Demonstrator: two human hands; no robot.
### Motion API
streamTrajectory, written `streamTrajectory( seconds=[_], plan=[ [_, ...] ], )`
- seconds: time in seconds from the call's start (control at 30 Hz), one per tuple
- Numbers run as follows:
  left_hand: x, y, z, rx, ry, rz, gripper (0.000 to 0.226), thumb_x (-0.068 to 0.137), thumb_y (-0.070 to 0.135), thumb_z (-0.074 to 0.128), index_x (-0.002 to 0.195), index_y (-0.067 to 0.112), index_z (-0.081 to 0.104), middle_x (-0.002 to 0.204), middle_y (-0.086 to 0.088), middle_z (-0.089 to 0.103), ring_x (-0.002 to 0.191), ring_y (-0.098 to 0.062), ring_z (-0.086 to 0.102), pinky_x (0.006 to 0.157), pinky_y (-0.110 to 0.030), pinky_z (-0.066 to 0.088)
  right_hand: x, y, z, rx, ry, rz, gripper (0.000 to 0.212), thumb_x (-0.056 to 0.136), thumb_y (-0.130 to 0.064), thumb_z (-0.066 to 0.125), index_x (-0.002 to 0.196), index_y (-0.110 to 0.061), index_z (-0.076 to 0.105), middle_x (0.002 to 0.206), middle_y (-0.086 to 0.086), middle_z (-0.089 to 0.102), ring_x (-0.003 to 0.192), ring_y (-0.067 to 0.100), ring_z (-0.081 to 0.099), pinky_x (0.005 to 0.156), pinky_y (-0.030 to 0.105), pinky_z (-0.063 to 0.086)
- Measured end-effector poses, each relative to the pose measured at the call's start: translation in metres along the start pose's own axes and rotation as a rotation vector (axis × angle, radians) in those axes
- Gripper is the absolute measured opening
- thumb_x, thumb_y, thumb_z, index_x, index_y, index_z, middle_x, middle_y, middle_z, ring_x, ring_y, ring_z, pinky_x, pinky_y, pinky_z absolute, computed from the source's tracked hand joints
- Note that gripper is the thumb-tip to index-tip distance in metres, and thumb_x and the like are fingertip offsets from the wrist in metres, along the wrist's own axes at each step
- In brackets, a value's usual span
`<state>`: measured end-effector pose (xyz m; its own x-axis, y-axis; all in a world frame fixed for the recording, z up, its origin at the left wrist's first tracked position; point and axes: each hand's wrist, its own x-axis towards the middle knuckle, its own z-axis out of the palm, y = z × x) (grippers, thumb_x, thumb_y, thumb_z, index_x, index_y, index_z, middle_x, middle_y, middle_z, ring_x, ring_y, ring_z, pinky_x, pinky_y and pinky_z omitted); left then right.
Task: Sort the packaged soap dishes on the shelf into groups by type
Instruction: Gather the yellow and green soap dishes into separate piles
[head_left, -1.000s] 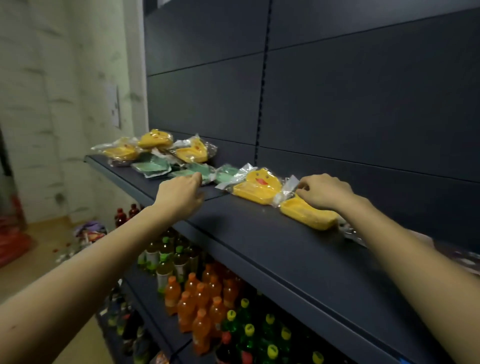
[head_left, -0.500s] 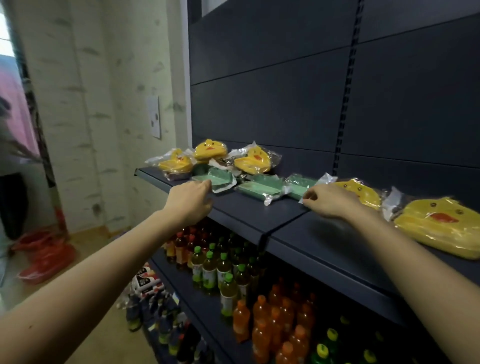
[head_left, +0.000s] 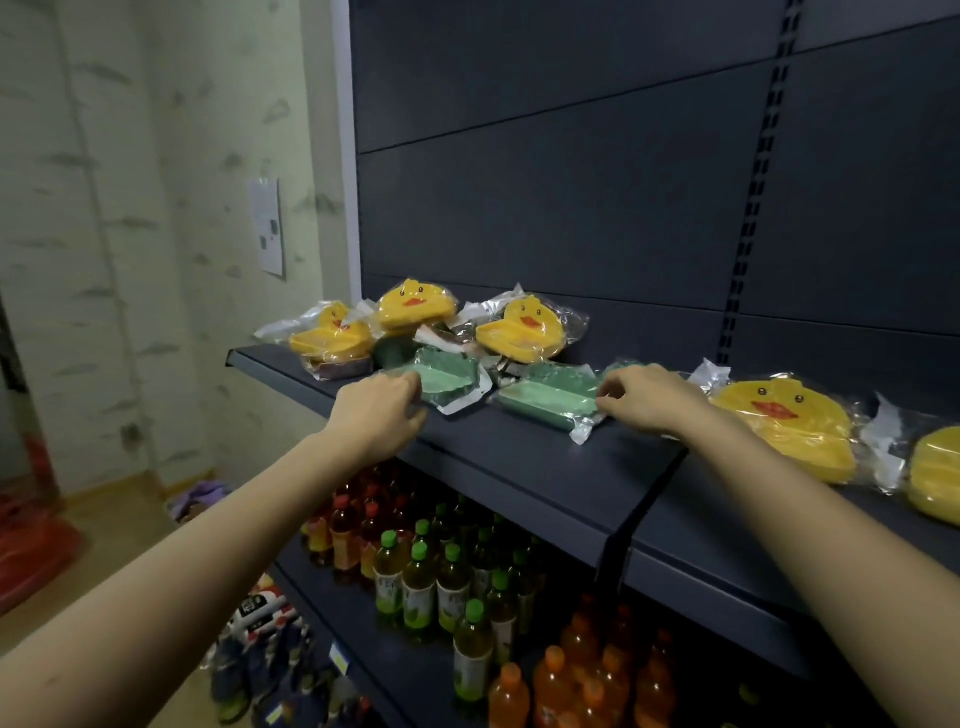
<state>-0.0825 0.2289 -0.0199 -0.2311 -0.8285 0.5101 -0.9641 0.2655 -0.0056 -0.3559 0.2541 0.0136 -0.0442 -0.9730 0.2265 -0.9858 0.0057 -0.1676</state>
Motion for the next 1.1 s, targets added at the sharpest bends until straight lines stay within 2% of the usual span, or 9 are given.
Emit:
streamTrajectory(
  seconds=[0.13,0.3,0.43,0.57,0.73,0.87,0.93,1.03,1.1],
  plan=[
    [0.048,-0.013,0.018,-0.031,0.023,0.062,0.028,0.089,0.033,0.047,0.107,0.012,0.055,0.110,-0.007,0.063,0.101,-0.028,0.059,0.080,-0.038,0.050,0.042,-0.001,0.007,0.003,0.048,0.062,0.032,0.090,-0.036,0.047,0.119,-0.031,0.060,0.131,0.001,0.057,0.119,0.027,0.053,0.093,0.037,0.043],
    [0.110,-0.033,0.037,0.000,0.041,0.139,0.029,0.089,0.034,0.047,0.107,0.012,0.055,0.107,-0.007,0.064,0.093,-0.027,0.061,0.072,-0.034,0.049,0.093,-0.005,0.011,0.023,0.060,0.124,0.033,0.091,-0.042,0.048,0.121,-0.031,0.058,0.131,0.000,0.056,0.119,0.025,0.052,0.092,0.037,0.043],
    [0.145,-0.051,0.047,-0.020,0.077,0.164,0.027,0.090,0.034,0.046,0.104,0.014,0.056,0.104,-0.008,0.066,0.090,-0.028,0.061,0.069,-0.034,0.047,0.122,-0.010,0.022,0.058,0.058,0.172,0.037,0.091,-0.041,0.050,0.123,-0.027,0.057,0.131,0.001,0.057,0.118,0.026,0.054,0.093,0.037,0.044],
    [0.174,-0.070,0.059,-0.068,0.098,0.190,0.028,0.089,0.035,0.047,0.104,0.014,0.057,0.103,-0.008,0.067,0.092,-0.028,0.060,0.073,-0.037,0.050,0.147,-0.020,0.031,0.083,0.063,0.213,0.040,0.092,-0.040,0.050,0.125,-0.018,0.055,0.130,0.007,0.058,0.116,0.028,0.055,0.096,0.039,0.046],
    [0.208,-0.098,0.072,-0.142,0.126,0.229,0.027,0.090,0.034,0.048,0.102,0.012,0.059,0.104,-0.009,0.066,0.093,-0.029,0.060,0.070,-0.035,0.045,0.179,-0.031,0.043,0.127,0.142,0.301,0.043,0.092,-0.043,0.048,0.117,-0.009,0.059,0.121,0.011,0.061,0.109,0.030,0.058,0.090,0.040,0.048],
    [0.244,-0.130,0.083,-0.214,0.171,0.240,0.029,0.089,0.038,0.047,0.104,0.017,0.059,0.104,-0.005,0.068,0.091,-0.026,0.062,0.072,-0.036,0.050,0.209,-0.042,0.055,0.167,0.169,0.425,0.048,0.091,-0.043,0.051,0.123,-0.008,0.050,0.127,0.015,0.056,0.115,0.033,0.053,0.090,0.039,0.044],
    [0.261,-0.145,0.086,-0.243,0.187,0.240,0.027,0.089,0.038,0.047,0.102,0.018,0.059,0.103,-0.004,0.068,0.089,-0.026,0.062,0.071,-0.037,0.050,0.223,-0.048,0.059,0.181,0.220,0.458,0.054,0.088,-0.039,0.056,0.130,-0.006,0.043,0.133,0.015,0.051,0.120,0.034,0.050,0.093,0.042,0.044],
    [0.281,-0.166,0.088,-0.295,0.225,0.267,0.025,0.089,0.035,0.049,0.101,0.015,0.060,0.101,-0.004,0.068,0.089,-0.025,0.062,0.074,-0.039,0.053,0.240,-0.058,0.061,0.089,0.384,0.485,0.063,0.089,-0.033,0.059,0.141,-0.008,0.032,0.144,0.012,0.039,0.131,0.032,0.039,0.101,0.047,0.039],
    [0.292,-0.181,0.088,-0.341,0.265,0.280,0.025,0.089,0.032,0.050,0.101,0.013,0.060,0.100,-0.006,0.068,0.089,-0.025,0.062,0.074,-0.040,0.053,0.252,-0.066,0.061,0.079,0.444,0.460,0.061,0.090,-0.030,0.058,0.143,-0.011,0.033,0.145,0.010,0.041,0.132,0.030,0.039,0.103,0.047,0.039]
  ],
)
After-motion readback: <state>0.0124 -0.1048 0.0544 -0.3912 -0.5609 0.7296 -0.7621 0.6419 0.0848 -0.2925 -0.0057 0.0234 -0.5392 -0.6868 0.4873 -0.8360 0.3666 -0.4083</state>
